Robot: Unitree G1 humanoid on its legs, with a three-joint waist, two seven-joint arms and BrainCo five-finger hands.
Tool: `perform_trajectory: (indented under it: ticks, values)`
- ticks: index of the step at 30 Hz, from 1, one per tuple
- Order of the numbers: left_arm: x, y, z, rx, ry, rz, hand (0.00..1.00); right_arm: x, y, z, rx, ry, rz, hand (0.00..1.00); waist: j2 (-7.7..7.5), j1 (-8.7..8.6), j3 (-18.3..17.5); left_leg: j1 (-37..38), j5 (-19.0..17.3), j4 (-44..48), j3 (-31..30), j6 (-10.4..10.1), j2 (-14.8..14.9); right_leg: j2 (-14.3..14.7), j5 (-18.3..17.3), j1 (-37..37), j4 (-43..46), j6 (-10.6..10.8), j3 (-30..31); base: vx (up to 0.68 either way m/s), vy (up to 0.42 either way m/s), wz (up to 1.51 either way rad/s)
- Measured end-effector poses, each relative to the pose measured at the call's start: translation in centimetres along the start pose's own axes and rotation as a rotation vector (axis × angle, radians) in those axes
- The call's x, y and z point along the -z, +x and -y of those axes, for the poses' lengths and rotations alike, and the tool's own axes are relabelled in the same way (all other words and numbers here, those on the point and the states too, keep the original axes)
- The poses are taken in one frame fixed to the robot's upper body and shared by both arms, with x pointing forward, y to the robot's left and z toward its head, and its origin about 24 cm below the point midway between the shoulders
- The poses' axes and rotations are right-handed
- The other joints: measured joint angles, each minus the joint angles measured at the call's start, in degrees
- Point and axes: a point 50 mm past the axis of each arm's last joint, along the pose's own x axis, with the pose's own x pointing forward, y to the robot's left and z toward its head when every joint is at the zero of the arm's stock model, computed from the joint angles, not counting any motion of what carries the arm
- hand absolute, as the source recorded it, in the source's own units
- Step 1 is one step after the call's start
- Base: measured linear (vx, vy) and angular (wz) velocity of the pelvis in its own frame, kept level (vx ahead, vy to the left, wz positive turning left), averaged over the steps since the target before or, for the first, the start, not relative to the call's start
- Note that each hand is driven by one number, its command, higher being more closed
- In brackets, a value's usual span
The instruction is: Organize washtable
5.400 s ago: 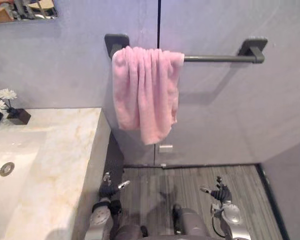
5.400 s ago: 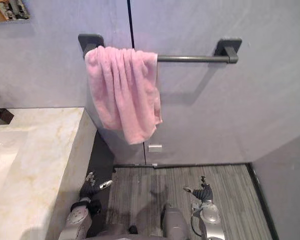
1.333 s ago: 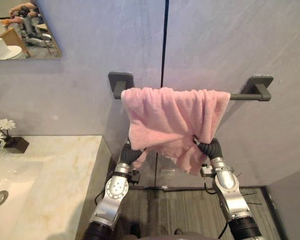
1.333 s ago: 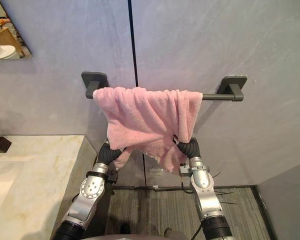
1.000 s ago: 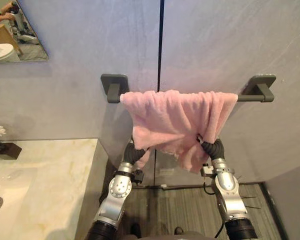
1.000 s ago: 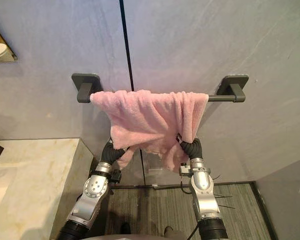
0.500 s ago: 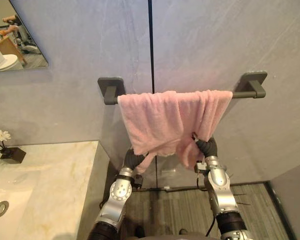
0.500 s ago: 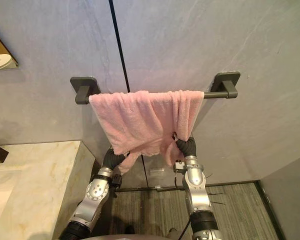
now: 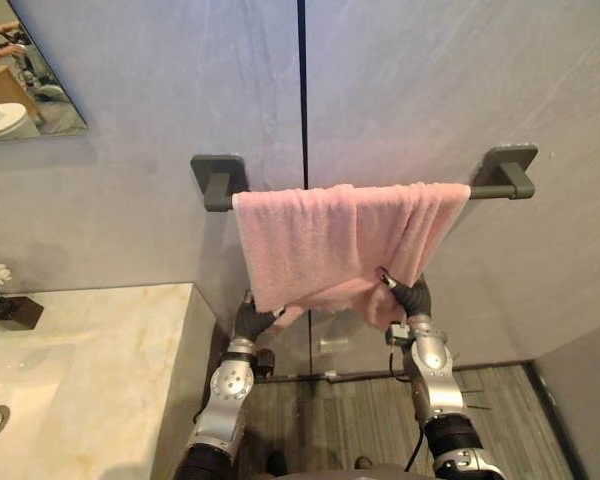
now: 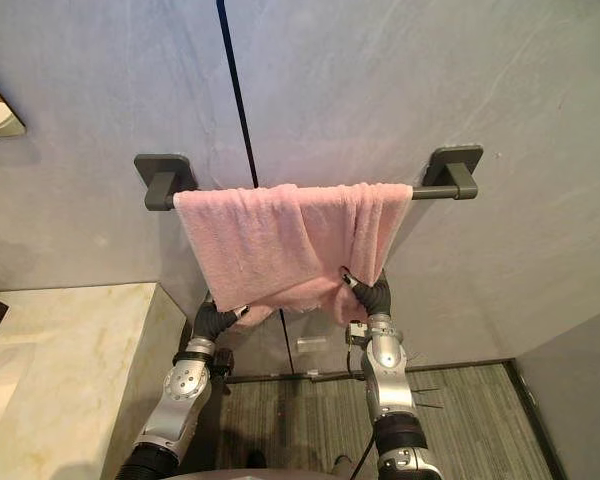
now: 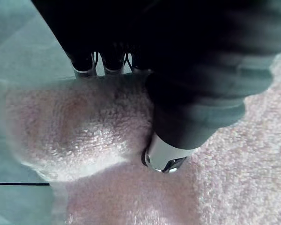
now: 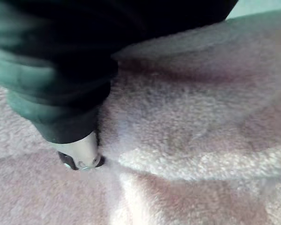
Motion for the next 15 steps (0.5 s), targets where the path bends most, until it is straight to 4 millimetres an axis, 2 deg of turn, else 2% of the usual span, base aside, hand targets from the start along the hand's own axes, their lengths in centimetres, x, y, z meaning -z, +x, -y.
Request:
perform_trajectory:
  ticks: [3,5,8,12,15]
  values:
    - [0.8,-0.3,-0.5,-0.032,-0.010,-0.042,0.00,1.1,-0.6,1.1,0.069,-0.002,-0.049,0.00,-0.18,0.17,0.2,0.2,-0.1,0.0,0.4,-0.1,0.0,0.0,0.0,0.6,-0.2,0.0,-0.1,0.00,0.000,0.00]
    - [2.1,-1.3,-1.5,-0.088,-0.032,-0.114,0.00,2.5,-1.4,2.6,0.151,-0.010,-0.134,0.00,-0.44,0.34,0.4,0.2,-0.1,0.1,0.4,-0.2,0.2,0.1,0.1,0.6,-0.3,-0.1,-0.1,0.00,0.000,0.00]
    - [4.0,-2.8,-3.0,-0.164,-0.043,-0.204,0.00,5.2,-3.7,4.9,0.244,-0.049,-0.282,0.00,-0.65,0.62,0.7,0.0,-0.2,0.3,0.4,-0.2,0.3,0.2,0.3,0.8,-0.9,-0.3,-0.2,0.00,-0.011,0.00]
    - [4.2,-3.1,-3.6,-0.177,-0.036,-0.215,0.00,5.9,-4.9,5.7,0.269,-0.068,-0.311,0.00,-0.65,0.47,0.7,0.1,-0.2,0.4,0.4,-0.2,0.5,0.3,0.5,0.9,-1.0,-0.4,-0.2,-0.01,-0.007,-0.01]
    - [4.1,-3.2,-3.7,-0.190,-0.037,-0.207,0.00,5.6,-5.4,6.1,0.280,-0.073,-0.298,0.00,-0.64,0.57,0.7,0.2,-0.2,0.4,0.4,-0.2,0.5,0.3,0.7,0.9,-0.9,-0.4,-0.1,-0.04,-0.016,-0.01]
